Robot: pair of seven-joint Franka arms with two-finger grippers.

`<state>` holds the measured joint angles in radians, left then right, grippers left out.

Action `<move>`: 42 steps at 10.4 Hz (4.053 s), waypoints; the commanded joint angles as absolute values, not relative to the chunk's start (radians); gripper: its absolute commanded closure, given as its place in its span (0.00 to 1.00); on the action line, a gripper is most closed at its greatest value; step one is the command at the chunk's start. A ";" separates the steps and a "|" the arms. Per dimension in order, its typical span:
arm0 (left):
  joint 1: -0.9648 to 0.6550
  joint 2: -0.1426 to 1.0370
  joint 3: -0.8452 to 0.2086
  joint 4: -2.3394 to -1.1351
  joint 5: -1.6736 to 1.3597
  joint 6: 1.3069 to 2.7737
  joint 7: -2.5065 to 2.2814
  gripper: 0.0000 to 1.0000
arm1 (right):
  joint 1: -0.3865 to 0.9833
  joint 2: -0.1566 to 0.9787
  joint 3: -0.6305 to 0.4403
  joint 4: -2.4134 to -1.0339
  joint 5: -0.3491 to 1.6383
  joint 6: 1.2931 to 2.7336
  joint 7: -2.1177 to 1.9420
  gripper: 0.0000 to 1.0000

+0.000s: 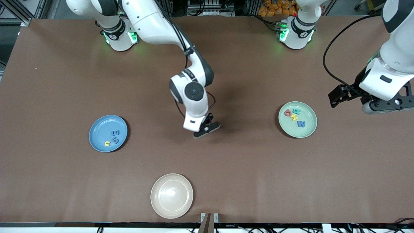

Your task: Sort upper and lower case letters into plates

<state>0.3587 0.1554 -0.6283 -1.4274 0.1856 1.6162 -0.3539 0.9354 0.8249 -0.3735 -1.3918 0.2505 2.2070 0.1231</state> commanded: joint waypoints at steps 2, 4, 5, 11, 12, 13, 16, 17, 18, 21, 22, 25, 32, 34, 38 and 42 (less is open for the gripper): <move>0.225 0.088 -0.371 -1.471 0.043 1.606 -0.270 0.00 | 0.795 0.720 -0.397 -1.517 0.270 2.178 -0.163 1.00; 0.154 0.072 -0.240 -1.476 0.038 1.605 -0.161 0.00 | 0.698 0.680 -0.400 -1.590 0.284 2.183 -0.384 1.00; 0.128 0.063 -0.209 -1.488 0.037 1.606 -0.160 0.00 | 0.662 0.672 -0.400 -1.607 0.284 2.180 -0.461 1.00; 0.048 -0.023 -0.154 -1.593 0.049 1.614 -0.083 0.00 | 0.528 0.658 -0.402 -1.655 0.282 2.163 -0.728 1.00; 0.046 -0.034 -0.122 -1.611 0.049 1.614 -0.018 0.00 | 0.505 0.658 -0.403 -1.655 0.282 2.155 -0.771 1.00; 0.046 -0.034 -0.112 -1.606 0.048 1.614 -0.012 0.00 | 0.480 0.658 -0.403 -1.655 0.282 2.140 -0.819 1.00; 0.048 -0.044 -0.110 -1.601 0.051 1.614 -0.011 0.00 | 0.405 0.654 -0.403 -1.655 0.282 2.071 -0.936 1.00; 0.048 -0.043 -0.110 -1.601 0.042 1.614 -0.020 0.00 | 0.382 0.635 -0.403 -1.660 0.281 2.021 -0.955 1.00; 0.049 -0.043 -0.110 -1.601 0.035 1.614 -0.024 0.00 | 0.376 0.603 -0.403 -1.693 0.279 1.993 -0.978 1.00; 0.046 -0.051 -0.071 -1.606 0.032 1.606 0.012 0.00 | 0.359 0.537 -0.405 -1.801 0.272 2.023 -1.011 1.00; 0.046 -0.051 -0.052 -1.606 0.032 1.608 0.068 0.00 | 0.329 0.541 -0.403 -1.796 0.273 2.025 -1.029 0.57; 0.046 -0.052 -0.048 -1.605 0.031 1.606 0.067 0.00 | 0.321 0.523 -0.408 -1.773 0.281 2.014 -0.991 0.00; 0.051 -0.051 -0.048 -1.606 0.032 1.605 0.029 0.00 | 0.145 0.231 -0.151 -1.876 0.086 1.993 -0.467 0.00; 0.049 -0.043 -0.055 -1.598 0.035 1.605 0.018 0.00 | 0.132 0.117 -0.138 -1.890 0.071 1.939 -0.426 0.00; 0.048 -0.040 -0.069 -1.591 0.038 1.605 0.015 0.00 | 0.107 0.012 -0.152 -1.774 0.052 1.783 -0.423 0.00; 0.051 -0.040 -0.069 -1.592 0.040 1.603 0.015 0.00 | 0.063 -0.009 -0.127 -1.599 0.003 1.599 -0.334 0.00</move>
<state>0.0494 -0.0254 -0.0687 -1.5854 0.0587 1.6066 0.0317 0.1112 -0.0033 -0.1649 -1.6397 0.0252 1.6408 -0.3602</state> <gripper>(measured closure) 0.000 0.000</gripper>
